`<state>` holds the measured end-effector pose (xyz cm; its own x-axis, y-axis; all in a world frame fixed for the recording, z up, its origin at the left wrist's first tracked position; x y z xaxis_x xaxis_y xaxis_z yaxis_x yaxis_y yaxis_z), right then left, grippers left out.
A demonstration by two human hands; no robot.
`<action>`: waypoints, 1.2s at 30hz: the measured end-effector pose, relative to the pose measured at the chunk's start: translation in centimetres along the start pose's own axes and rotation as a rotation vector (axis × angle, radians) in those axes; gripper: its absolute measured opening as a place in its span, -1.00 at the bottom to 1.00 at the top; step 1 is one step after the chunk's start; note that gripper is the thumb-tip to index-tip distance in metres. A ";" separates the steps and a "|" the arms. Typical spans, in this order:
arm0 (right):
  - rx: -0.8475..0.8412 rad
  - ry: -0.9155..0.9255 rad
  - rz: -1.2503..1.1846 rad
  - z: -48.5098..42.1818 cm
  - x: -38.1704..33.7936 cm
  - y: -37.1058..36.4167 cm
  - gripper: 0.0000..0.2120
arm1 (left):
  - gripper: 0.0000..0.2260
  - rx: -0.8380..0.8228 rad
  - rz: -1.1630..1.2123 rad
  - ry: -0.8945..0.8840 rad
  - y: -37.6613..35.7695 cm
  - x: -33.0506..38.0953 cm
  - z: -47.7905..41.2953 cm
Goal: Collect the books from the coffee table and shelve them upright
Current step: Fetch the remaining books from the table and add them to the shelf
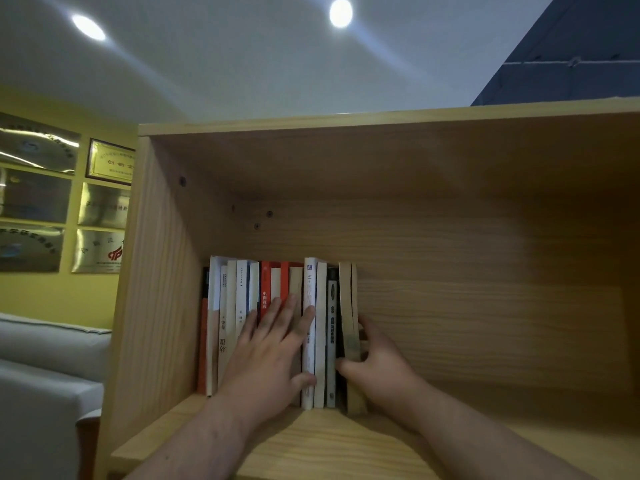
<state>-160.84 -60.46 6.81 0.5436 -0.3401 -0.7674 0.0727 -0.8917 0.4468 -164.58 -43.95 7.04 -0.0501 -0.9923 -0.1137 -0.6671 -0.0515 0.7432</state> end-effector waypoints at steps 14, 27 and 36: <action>0.065 -0.442 -0.573 0.3 5.0 8.9 -0.55 | -0.24 -0.030 0.048 -0.016 0.0 0.2 0.3; 0.008 -0.309 -0.281 -3.3 4.4 5.7 -0.46 | -0.23 0.006 0.028 -0.014 -0.3 0.0 0.2; -0.077 -0.302 -0.157 -2.4 3.6 1.5 -0.67 | -0.21 0.058 0.041 -0.012 -0.1 -0.3 0.2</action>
<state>-156.75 -62.31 5.86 0.2499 -0.2842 -0.9256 0.2053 -0.9187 0.3375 -164.62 -43.60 6.90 -0.0867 -0.9920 -0.0917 -0.7062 -0.0037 0.7080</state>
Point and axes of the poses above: each hand's wrist, its own z-axis away from the middle knuckle, its own y-axis out of the back of the hand, x = y × z, the point moved 7 cm from there along -z, towards the middle knuckle
